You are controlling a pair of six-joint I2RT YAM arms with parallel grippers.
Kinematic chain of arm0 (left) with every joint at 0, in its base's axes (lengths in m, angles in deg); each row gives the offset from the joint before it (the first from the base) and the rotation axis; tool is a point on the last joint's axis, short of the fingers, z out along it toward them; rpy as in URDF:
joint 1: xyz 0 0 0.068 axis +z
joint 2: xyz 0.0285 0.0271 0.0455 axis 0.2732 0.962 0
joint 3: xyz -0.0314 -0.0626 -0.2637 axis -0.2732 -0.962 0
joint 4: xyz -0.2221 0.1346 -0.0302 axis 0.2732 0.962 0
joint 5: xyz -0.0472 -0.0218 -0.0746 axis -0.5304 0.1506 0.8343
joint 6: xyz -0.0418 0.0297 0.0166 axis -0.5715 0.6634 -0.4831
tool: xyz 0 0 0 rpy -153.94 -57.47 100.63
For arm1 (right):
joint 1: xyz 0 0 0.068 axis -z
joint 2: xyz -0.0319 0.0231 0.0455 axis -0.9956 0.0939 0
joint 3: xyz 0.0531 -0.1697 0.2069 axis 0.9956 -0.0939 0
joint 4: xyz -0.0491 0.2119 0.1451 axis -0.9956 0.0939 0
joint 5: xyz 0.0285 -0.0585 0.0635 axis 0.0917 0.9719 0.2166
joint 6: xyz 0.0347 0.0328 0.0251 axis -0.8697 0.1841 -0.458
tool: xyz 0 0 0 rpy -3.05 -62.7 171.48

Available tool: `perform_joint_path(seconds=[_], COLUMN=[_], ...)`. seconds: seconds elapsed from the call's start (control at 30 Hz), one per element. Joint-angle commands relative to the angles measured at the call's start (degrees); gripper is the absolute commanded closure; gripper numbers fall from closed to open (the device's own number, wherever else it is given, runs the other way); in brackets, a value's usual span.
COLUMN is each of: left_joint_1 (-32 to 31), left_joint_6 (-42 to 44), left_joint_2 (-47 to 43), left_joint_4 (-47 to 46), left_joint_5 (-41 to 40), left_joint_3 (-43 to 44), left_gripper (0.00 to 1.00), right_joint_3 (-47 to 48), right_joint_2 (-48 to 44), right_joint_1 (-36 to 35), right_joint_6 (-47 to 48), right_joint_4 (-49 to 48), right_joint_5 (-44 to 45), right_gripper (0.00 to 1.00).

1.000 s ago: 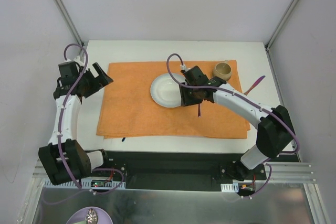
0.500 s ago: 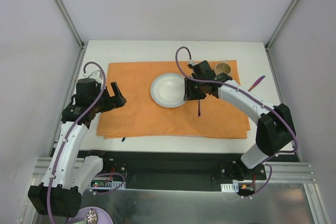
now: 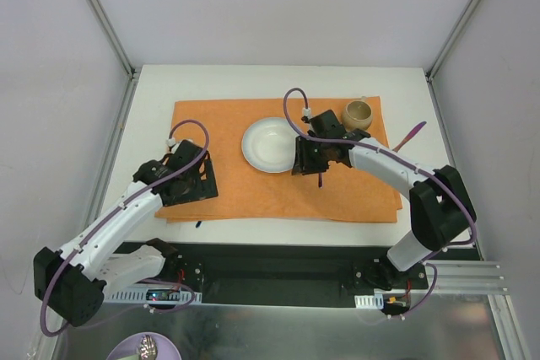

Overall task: Set the dinner table for one person
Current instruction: Pick up the fork at the center of the board.

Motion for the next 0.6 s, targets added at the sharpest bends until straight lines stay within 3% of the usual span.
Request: perform_joint_path(seconds=[0.0, 0.27, 0.4, 0.57], left_joint_1=[-3.2, -12.1, -17.4, -22.9], left_joint_6=[-8.8, -22.7, -30.7, -33.3], left_joint_2=[-4.1, -11.9, -8.4, -2.6], left_joint_4=[4.8, 6.0, 5.9, 5.8], left_joint_5=[-1.8, -1.4, -6.6, -13.1], left_joint_3=[-3.1, -10.4, -13.8, -14.2], left_gripper=[0.07, 0.13, 0.14, 0.13], right_joint_3=[-1.1, -1.7, -1.6, -1.1], right_joint_2=[-3.2, -2.8, -2.6, -2.4], right_joint_1=[-0.3, -0.4, -0.6, -1.1], right_joint_6=[-1.9, -2.0, -2.5, -2.7], right_joint_4=[-3.7, -4.4, -4.5, -4.5], right_joint_5=[-3.0, -4.3, -4.8, -5.2], right_gripper=[0.59, 0.59, 0.59, 0.59])
